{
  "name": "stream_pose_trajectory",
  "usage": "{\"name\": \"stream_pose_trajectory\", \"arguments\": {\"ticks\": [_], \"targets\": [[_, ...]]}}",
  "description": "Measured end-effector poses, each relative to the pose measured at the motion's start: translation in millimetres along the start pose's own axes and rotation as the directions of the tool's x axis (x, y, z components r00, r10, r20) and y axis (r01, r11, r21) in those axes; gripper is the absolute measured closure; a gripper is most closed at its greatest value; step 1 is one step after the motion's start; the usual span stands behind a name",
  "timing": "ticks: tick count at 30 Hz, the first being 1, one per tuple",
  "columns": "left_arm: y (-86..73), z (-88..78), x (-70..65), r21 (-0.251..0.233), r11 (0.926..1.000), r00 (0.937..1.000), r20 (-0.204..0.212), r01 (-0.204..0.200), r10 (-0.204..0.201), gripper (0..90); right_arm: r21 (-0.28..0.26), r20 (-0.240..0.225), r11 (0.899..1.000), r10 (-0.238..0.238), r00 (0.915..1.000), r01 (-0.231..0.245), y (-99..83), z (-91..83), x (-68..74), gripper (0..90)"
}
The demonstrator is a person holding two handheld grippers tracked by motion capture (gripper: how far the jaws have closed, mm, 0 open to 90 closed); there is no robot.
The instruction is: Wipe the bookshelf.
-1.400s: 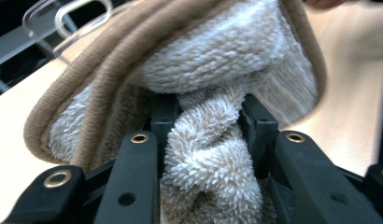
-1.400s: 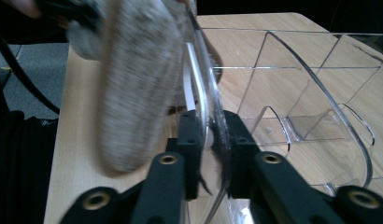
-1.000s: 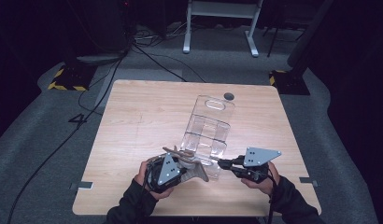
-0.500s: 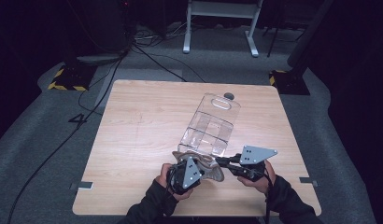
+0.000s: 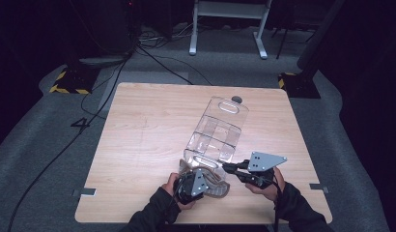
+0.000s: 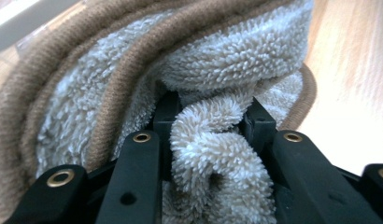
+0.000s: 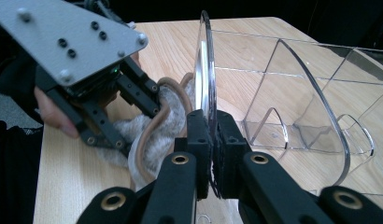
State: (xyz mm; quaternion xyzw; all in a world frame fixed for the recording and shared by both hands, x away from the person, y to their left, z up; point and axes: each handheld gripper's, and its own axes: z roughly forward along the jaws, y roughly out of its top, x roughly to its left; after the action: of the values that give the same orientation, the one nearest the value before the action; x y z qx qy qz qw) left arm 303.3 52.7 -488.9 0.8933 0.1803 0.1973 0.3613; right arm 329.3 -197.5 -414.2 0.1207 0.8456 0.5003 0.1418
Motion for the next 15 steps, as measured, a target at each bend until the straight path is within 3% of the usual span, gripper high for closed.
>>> {"name": "stream_pose_trajectory", "arguments": {"ticks": [3, 7, 10, 14, 15], "targets": [[-8.2, -5.5, 12.4, 0.023, 0.9994, 0.9996, 0.002, 0.027, -0.027, 66.2, 0.000, 0.002, 1.000, 0.001, 1.0000, -0.001, -0.2, -0.2, 0.1, 87.1], [-22.2, -15.6, 32.7, 0.039, 0.9919, 0.9926, -0.018, 0.121, -0.121, 66.0, -0.002, -0.001, 1.000, 0.008, 1.0000, -0.008, -0.6, -0.2, -0.3, 87.1], [-22.0, -20.3, 38.3, 0.063, 0.9896, 0.9908, -0.049, 0.129, -0.126, 67.0, 0.000, 0.002, 1.000, 0.007, 1.0000, -0.007, -0.5, -0.1, -0.4, 87.0], [-18.4, -32.4, 44.9, 0.024, 0.9893, 0.9830, -0.119, 0.144, -0.140, 68.0, -0.001, 0.001, 1.000, 0.009, 1.0000, -0.009, -0.9, 0.3, -1.1, 86.7], [-18.4, -32.4, 44.9, 0.024, 0.9893, 0.9830, -0.119, 0.144, -0.140, 68.0, -0.001, 0.001, 1.000, 0.009, 1.0000, -0.009, -0.9, 0.3, -1.1, 86.7]]}}
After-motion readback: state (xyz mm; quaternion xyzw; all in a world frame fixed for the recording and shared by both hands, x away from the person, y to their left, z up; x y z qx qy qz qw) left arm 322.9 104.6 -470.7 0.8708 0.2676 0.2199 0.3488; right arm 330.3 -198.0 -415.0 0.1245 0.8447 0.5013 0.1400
